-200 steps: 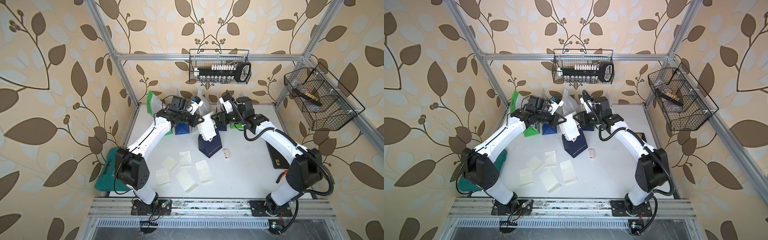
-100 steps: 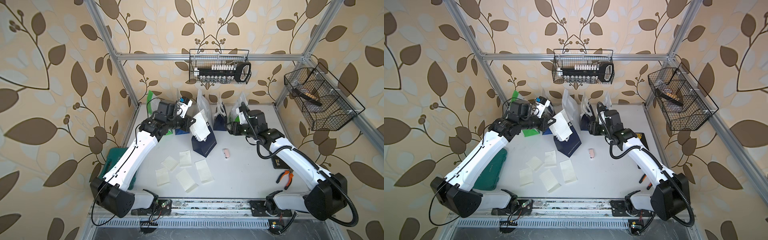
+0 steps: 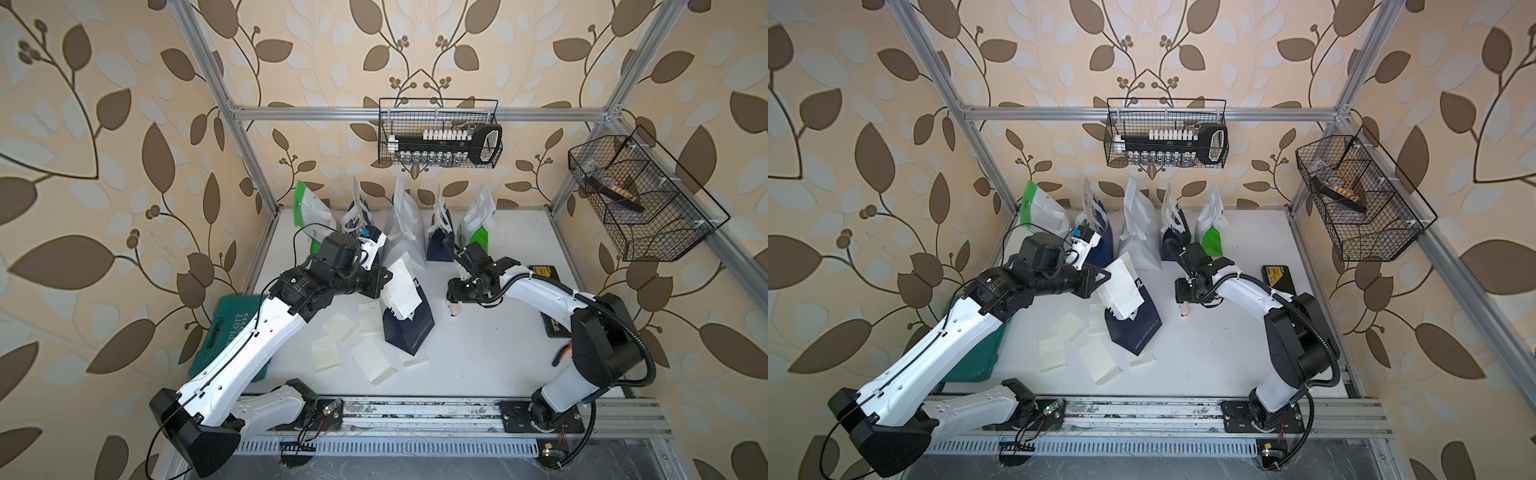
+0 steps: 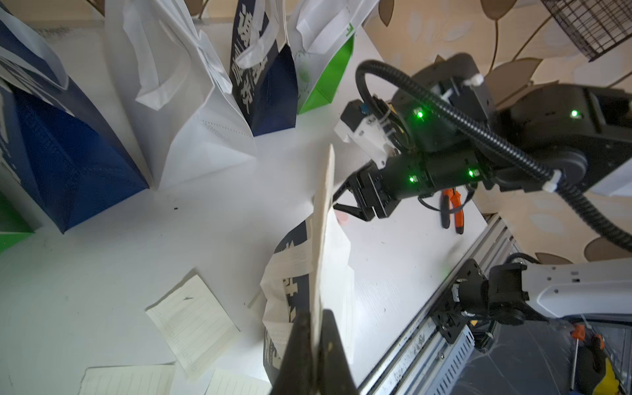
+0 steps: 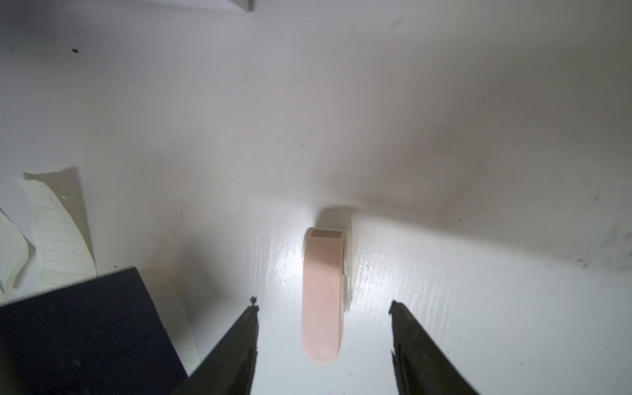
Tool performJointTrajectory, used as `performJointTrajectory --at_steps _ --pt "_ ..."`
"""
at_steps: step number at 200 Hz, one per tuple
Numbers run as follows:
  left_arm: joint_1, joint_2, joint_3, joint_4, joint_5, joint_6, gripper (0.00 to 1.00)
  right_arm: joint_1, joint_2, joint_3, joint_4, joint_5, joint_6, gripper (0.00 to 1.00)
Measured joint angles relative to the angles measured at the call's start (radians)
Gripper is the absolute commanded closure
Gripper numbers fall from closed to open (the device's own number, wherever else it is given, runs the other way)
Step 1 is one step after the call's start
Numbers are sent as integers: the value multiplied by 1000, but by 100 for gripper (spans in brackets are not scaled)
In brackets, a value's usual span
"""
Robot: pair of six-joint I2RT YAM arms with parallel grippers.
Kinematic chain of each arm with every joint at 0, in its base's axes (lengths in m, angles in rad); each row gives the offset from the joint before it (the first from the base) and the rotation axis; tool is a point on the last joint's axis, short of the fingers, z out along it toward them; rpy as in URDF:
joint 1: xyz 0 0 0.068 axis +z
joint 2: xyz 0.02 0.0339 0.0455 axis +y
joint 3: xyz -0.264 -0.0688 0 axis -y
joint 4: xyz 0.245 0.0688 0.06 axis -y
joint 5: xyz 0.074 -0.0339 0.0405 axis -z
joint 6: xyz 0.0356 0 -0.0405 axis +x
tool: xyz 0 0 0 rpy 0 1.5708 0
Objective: Staple the receipts to the bags
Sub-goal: Pick up the takeout bag at the center of the board, then pick up the stapler from the center of the board.
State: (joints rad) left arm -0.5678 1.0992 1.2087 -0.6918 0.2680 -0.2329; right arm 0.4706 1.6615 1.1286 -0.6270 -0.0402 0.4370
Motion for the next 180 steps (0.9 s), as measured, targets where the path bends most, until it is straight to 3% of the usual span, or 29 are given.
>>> performJointTrajectory --at_steps 73,141,180 --pt "-8 -83 -29 -46 -44 -5 100 48 178 91 -73 65 -11 48" --pt "-8 -83 -34 -47 -44 -3 100 72 204 117 -106 95 -16 54" --pt "-8 -84 -34 -47 -44 -3 100 73 246 121 -112 106 -25 65"
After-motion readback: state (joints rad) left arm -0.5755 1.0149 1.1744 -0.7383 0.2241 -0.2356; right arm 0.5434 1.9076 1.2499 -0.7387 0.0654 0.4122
